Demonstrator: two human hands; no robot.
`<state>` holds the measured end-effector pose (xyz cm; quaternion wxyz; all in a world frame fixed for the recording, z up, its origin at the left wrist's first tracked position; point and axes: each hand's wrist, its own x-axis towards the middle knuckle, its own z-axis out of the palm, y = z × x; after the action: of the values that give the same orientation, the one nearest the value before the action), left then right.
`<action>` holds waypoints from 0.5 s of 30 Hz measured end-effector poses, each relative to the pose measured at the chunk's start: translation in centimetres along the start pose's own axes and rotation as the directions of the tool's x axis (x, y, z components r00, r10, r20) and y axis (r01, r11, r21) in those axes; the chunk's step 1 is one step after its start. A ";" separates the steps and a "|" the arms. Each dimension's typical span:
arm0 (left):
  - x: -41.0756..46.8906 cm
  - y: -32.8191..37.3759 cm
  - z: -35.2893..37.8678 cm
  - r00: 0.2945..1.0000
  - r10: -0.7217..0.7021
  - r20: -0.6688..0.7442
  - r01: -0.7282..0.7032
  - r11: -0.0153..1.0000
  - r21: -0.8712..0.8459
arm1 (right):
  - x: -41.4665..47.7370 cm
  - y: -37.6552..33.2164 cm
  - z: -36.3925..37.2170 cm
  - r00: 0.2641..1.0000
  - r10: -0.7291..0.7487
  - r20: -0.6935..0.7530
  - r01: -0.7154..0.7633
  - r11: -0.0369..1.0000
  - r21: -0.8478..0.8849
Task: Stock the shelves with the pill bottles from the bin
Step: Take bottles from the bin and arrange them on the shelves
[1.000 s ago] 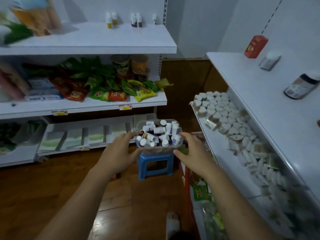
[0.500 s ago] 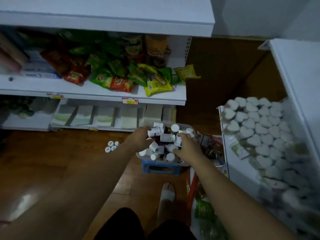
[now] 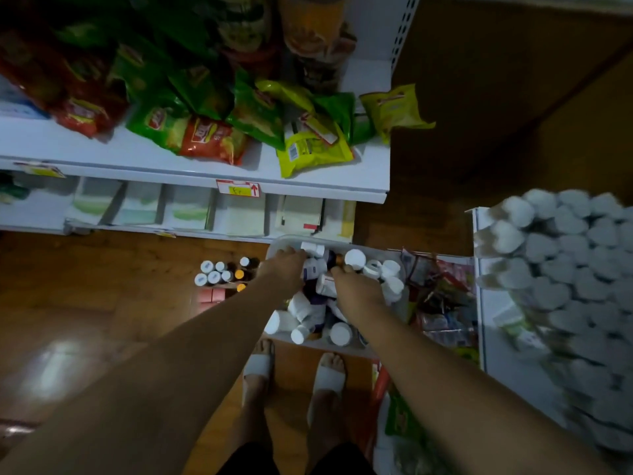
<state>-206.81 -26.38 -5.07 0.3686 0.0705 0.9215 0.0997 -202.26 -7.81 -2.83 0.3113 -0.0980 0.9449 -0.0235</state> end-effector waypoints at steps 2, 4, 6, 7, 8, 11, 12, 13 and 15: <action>-0.3 0.1 -0.2 1.000 0.017 -0.024 -0.018 0.999 -0.043 | 0.3 0.0 -0.2 1.000 0.010 -0.012 -0.010 1.000 0.019; -1.2 0.0 -1.0 0.998 0.018 -0.057 -0.026 0.987 -0.157 | -0.2 0.4 -0.7 0.999 0.010 -0.043 -0.005 0.992 0.126; -2.8 -0.2 -2.6 0.996 -0.001 -0.093 -0.030 0.941 -0.337 | -1.4 0.9 -1.5 0.994 0.033 -0.108 0.004 0.947 0.322; -3.9 -0.2 -3.8 0.993 -0.011 -0.115 -0.042 0.893 -0.448 | -2.3 1.2 -2.2 0.988 0.055 -0.144 0.014 0.898 0.439; -5.0 -0.1 -5.2 0.992 -0.019 -0.129 -0.057 0.823 -0.565 | -3.4 1.4 -3.2 0.981 0.077 -0.179 0.036 0.831 0.555; -9.2 1.1 -10.0 0.998 -0.009 -0.063 -0.056 0.371 -0.927 | -7.3 1.4 -7.2 0.957 0.076 -0.282 0.184 0.592 0.785; -10.5 1.7 -11.6 0.998 0.035 -0.046 -0.052 0.213 -0.976 | -8.8 1.2 -8.8 0.943 0.063 -0.326 0.242 0.541 0.805; -11.7 2.3 -13.1 0.996 0.083 -0.043 -0.052 0.103 -0.993 | -10.3 0.9 -10.5 0.930 0.055 -0.365 0.290 0.500 0.816; -14.1 3.7 -15.9 0.978 0.204 -0.054 -0.051 -0.020 -0.999 | -13.5 0.2 -14.0 0.906 0.073 -0.417 0.350 0.426 0.834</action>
<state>-207.56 -27.74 16.44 0.3478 -0.1226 0.5461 0.7522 -199.91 -5.18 16.31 0.1164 0.0093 0.8168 -0.5650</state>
